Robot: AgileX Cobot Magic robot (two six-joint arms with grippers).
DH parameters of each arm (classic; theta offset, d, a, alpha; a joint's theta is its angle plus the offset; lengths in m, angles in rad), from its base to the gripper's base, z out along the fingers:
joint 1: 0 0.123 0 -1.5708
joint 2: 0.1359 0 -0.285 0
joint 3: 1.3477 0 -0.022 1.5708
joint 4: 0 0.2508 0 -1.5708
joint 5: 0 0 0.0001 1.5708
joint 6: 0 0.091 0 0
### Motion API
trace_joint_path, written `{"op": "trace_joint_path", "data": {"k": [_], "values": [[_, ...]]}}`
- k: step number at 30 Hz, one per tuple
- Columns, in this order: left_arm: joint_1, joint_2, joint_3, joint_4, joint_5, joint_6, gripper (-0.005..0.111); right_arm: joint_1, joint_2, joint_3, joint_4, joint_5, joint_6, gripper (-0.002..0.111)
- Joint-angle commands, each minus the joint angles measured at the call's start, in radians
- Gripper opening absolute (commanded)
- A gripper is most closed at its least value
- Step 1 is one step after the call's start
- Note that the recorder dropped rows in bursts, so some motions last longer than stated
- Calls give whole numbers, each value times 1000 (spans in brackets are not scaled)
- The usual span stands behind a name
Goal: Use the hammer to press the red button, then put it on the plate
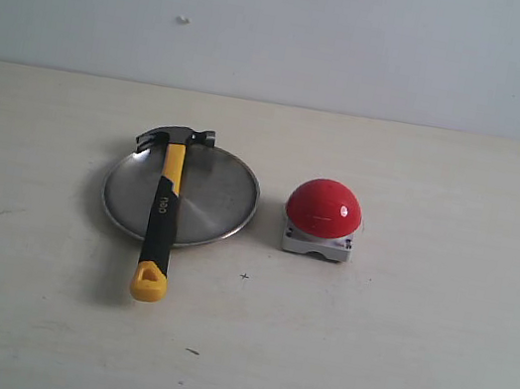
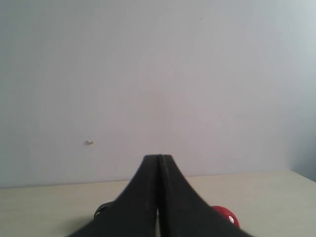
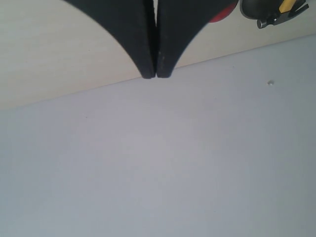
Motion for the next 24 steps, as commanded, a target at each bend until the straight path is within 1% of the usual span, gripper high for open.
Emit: {"op": "trace_joint_path", "data": {"k": [1,5,13,16,18,19,21,22,23,24], "values": [[-5,-6,10,-15,-9,-2,0,-3,-5,6,0,3,1,0],[-5,-6,10,-49,-5,-6,0,-3,-5,6,0,3,1,0],[-5,-6,10,-47,-5,3,0,-3,-5,6,0,3,1,0],[-5,-6,10,-30,-9,1,0,-3,-5,6,0,3,1,0],[-5,-6,10,35,-3,-49,0,-3,-5,6,0,3,1,0],[-5,-6,10,109,-5,-116,0,-3,-5,6,0,3,1,0],[-5,-6,10,315,-46,-318,0,-3,-5,6,0,3,1,0],[-5,-6,10,519,-90,-536,0,-3,-5,6,0,3,1,0],[-5,-6,10,687,-118,-714,0,-3,-5,6,0,3,1,0],[-5,-6,10,912,-146,-951,0,-3,-5,6,0,3,1,0]]}}
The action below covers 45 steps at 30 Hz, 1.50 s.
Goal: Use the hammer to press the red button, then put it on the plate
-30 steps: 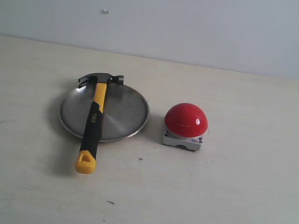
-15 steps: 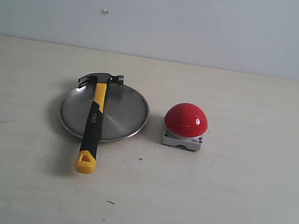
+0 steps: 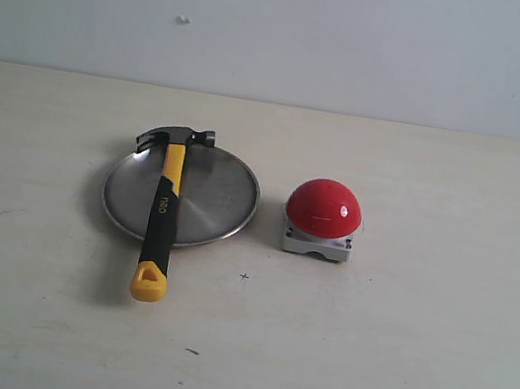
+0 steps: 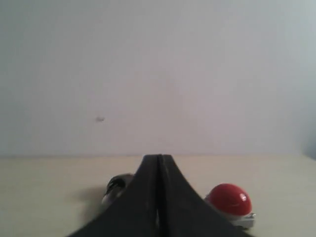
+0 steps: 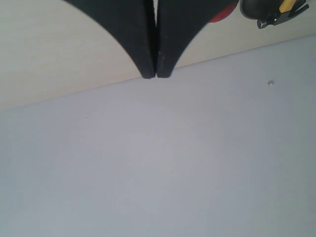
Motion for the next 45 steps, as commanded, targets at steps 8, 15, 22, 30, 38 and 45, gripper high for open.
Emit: {"op": "trace_joint_path", "data": {"k": [8,15,22,30,38,45], "values": [[-5,-6,98,1401,-248,-1245,0,-3,-5,6,0,3,1,0],[-5,-6,132,1448,-313,-1245,0,-3,-5,6,0,3,1,0],[-5,-6,132,1448,-314,-1245,0,-3,-5,6,0,1,1,0],[-5,-6,132,1448,-314,-1245,0,-3,-5,6,0,1,1,0],[-5,-6,132,1448,-314,-1245,0,-3,-5,6,0,1,1,0],[-5,-6,132,1448,-314,-1245,0,-3,-5,6,0,1,1,0]]}}
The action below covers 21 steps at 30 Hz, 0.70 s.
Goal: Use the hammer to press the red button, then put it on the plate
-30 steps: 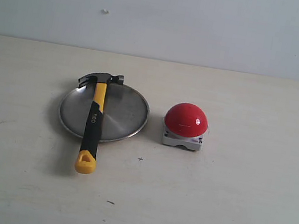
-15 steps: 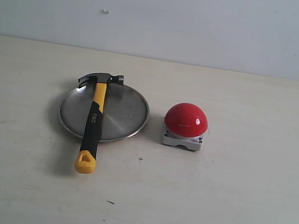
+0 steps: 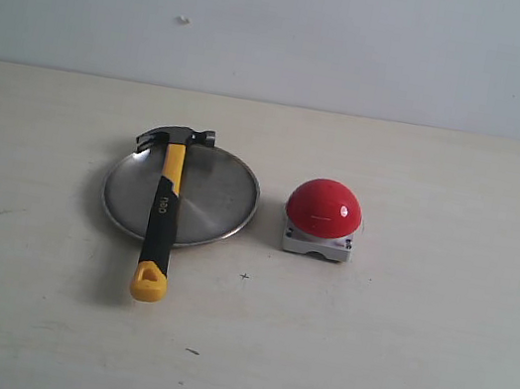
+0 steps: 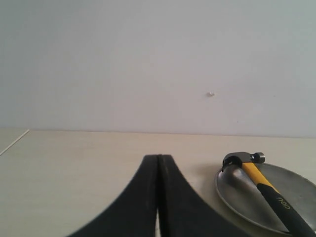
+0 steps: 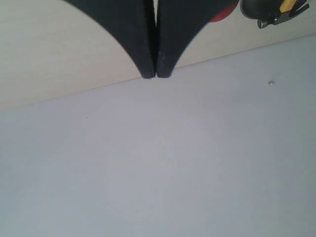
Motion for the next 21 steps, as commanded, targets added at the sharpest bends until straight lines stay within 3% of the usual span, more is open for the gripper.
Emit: {"op": "trace_joint_path", "data": {"k": [1,14,21], "values": [[-5,-4,3,8,-10,-8,0,-3,-5,6,0,3,1,0],[-5,-4,3,8,-10,-8,0,-3,-5,6,0,-18,-51,0],[-5,-4,3,8,-10,-8,0,65,-123,6,0,-115,-99,0]]}}
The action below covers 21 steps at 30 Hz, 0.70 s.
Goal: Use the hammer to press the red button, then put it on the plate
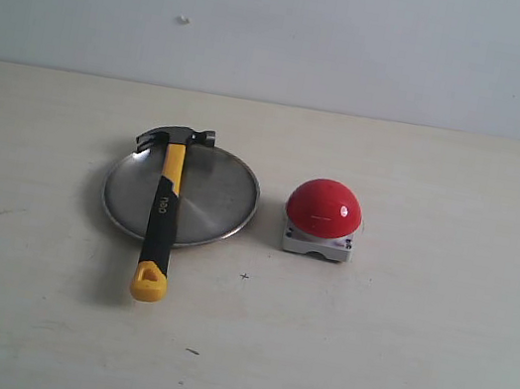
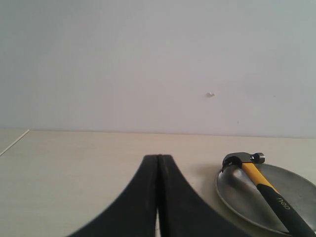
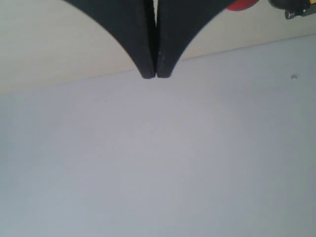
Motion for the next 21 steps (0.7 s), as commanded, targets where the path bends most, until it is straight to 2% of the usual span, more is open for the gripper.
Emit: {"op": "trace_joint_path", "data": {"k": [1,6,21], "values": [[-5,-4,3,8,-10,-8,0,45,-89,4,-2,-30,-17,0],[-5,-4,3,8,-10,-8,0,90,-89,4,-2,-31,-24,0],[-5,-4,3,8,-10,-8,0,90,-89,4,-2,-62,-17,0]]}}
